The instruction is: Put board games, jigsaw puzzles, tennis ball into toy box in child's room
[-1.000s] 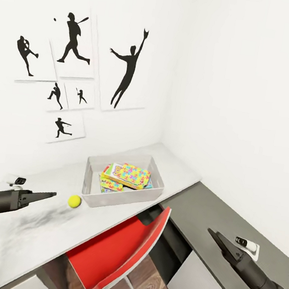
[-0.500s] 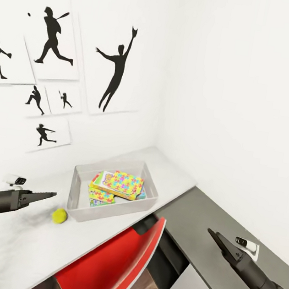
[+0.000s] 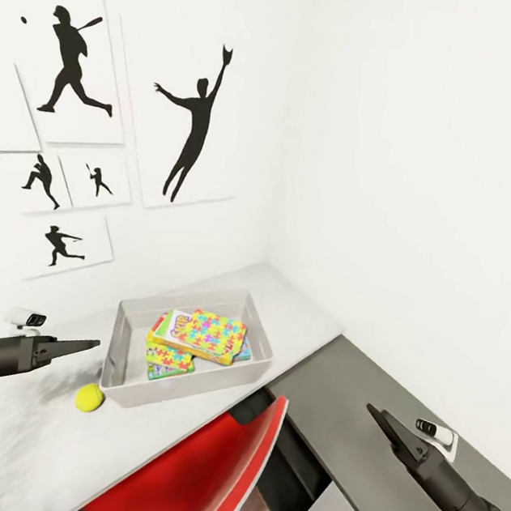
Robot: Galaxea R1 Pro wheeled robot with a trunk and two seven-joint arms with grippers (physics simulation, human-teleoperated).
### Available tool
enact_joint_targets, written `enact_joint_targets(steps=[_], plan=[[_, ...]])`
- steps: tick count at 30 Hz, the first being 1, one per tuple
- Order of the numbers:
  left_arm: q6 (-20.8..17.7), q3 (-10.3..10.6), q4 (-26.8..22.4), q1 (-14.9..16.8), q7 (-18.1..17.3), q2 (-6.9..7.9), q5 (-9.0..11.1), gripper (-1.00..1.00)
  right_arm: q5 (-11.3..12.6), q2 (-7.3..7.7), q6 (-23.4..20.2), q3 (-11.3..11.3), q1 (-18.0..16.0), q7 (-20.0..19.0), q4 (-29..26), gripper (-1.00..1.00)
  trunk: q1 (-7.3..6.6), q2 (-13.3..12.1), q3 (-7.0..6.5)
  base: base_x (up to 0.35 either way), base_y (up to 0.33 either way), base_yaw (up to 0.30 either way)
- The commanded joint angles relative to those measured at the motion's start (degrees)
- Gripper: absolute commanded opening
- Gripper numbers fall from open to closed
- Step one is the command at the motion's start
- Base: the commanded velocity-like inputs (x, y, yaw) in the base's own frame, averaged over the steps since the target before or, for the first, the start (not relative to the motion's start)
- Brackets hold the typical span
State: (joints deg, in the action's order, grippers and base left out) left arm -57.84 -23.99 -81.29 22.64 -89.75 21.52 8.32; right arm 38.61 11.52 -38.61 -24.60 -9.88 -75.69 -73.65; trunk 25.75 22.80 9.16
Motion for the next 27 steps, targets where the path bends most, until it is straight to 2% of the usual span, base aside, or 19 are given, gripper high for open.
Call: enact_joint_targets(steps=[1,13,27], plan=[[-0.6,0.0,0.0,0.0,-0.2,0.02,-0.1,1.00,0.2,0.01,-0.5,0.0,0.0,-0.1,0.0,1.00,0.04,0.1,0.09,0.009,-0.006,-0.076],[-0.6,0.0,0.0,0.0,-0.2,0.02,-0.1,1.00,0.0,-0.01,-0.4,0.1,0.0,0.0,0.0,1.00,0.04,0.1,-0.01,0.002,0.060,-0.021],[-0.6,0.0,0.0,0.0,-0.2,0.02,0.0,1.00,-0.1,-0.01,-0.4,0.1,0.0,0.0,0.0,1.00,0.04,0.1,-0.01,0.000,0.004,0.000]])
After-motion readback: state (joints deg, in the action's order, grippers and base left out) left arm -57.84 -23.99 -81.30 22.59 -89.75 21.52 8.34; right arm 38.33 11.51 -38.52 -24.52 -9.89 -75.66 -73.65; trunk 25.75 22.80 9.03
